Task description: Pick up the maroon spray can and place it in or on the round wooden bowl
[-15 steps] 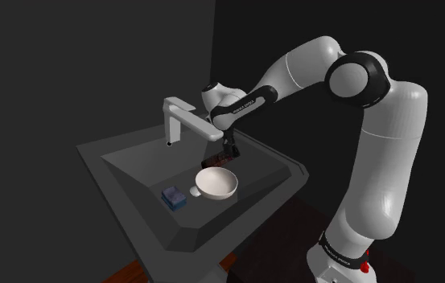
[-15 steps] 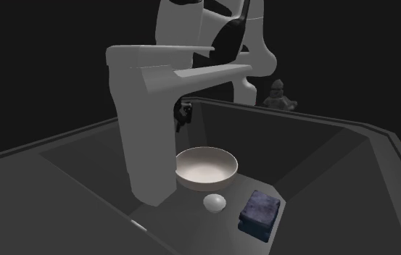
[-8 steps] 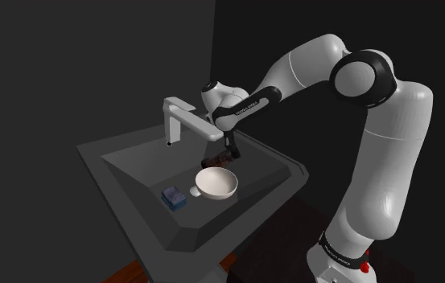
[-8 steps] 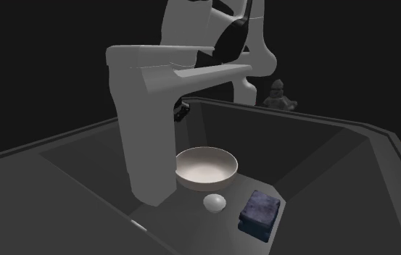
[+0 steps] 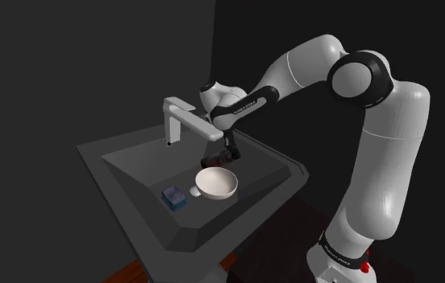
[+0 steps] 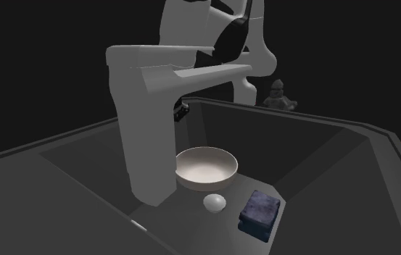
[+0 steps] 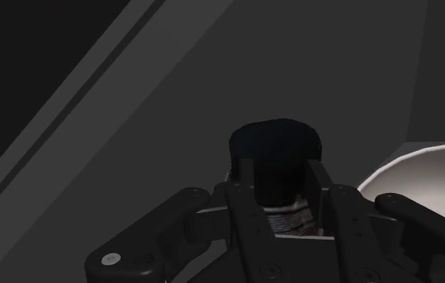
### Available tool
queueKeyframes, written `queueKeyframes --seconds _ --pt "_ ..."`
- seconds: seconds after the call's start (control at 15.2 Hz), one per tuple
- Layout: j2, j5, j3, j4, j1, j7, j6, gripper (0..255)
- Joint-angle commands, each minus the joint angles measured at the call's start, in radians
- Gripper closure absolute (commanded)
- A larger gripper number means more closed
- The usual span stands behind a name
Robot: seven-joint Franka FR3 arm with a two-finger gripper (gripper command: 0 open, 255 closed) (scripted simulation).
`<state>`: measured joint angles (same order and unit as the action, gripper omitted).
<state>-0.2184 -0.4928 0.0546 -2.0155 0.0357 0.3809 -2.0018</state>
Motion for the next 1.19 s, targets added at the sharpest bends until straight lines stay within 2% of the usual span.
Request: queueKeyframes --seconds 0.0,0.46,0.53,0.73,1.12 --pt "-0.004 0.002 0.009 -0.001 -0.009 0.011 0.026 255" --pt "0.028 0.011 0.005 0.028 -0.008 0.036 0.08 255" --pt "0.028 0.011 0.005 0.028 -0.008 0.036 0.08 0" --pt "-0.284 0.252 0.017 0.464 -0.069 0.146 0.391 0" --pt "-0.27 0.243 0.015 0.37 -0.084 0.137 0.309 0"
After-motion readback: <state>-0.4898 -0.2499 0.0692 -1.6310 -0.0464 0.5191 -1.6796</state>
